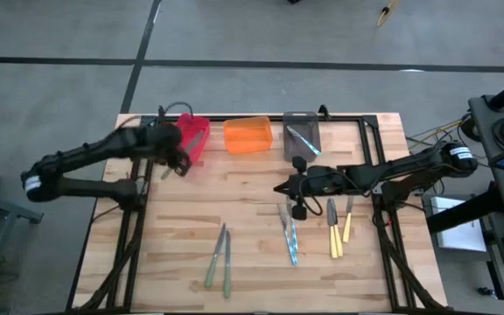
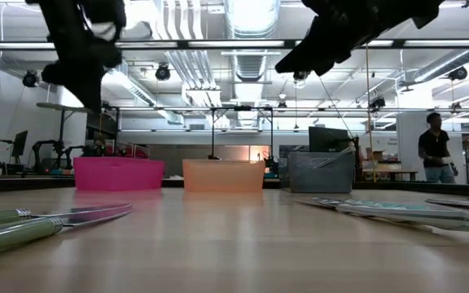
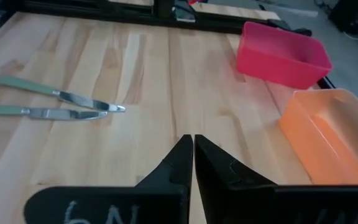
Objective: Sort silverware by color (type)
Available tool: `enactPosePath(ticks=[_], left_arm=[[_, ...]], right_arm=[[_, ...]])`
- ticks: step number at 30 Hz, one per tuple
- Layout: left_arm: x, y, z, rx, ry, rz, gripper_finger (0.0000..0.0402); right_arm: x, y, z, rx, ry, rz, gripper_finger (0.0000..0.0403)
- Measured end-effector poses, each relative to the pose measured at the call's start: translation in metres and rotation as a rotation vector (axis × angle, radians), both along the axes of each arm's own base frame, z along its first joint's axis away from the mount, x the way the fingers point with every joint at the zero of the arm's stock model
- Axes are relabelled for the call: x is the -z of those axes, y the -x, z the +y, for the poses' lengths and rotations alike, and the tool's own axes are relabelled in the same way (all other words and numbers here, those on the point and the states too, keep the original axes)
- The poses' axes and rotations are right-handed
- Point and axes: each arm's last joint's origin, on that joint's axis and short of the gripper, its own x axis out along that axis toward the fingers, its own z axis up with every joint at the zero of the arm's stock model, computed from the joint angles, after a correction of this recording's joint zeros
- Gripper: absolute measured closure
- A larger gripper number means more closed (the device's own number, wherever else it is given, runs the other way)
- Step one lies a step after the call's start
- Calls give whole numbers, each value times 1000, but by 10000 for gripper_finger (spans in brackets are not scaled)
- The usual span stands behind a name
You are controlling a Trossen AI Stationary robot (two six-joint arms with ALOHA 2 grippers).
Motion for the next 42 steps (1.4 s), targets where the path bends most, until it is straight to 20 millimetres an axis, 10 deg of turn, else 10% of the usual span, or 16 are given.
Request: enactPosePath(ticks=[11, 42], left_arm=[[35, 24, 75, -102, 217, 117, 382], [45, -13, 134, 3, 332, 332, 380]], right_arm=[[0, 1, 0, -10, 22, 4, 394], [4, 2, 0, -10, 22, 17, 394]])
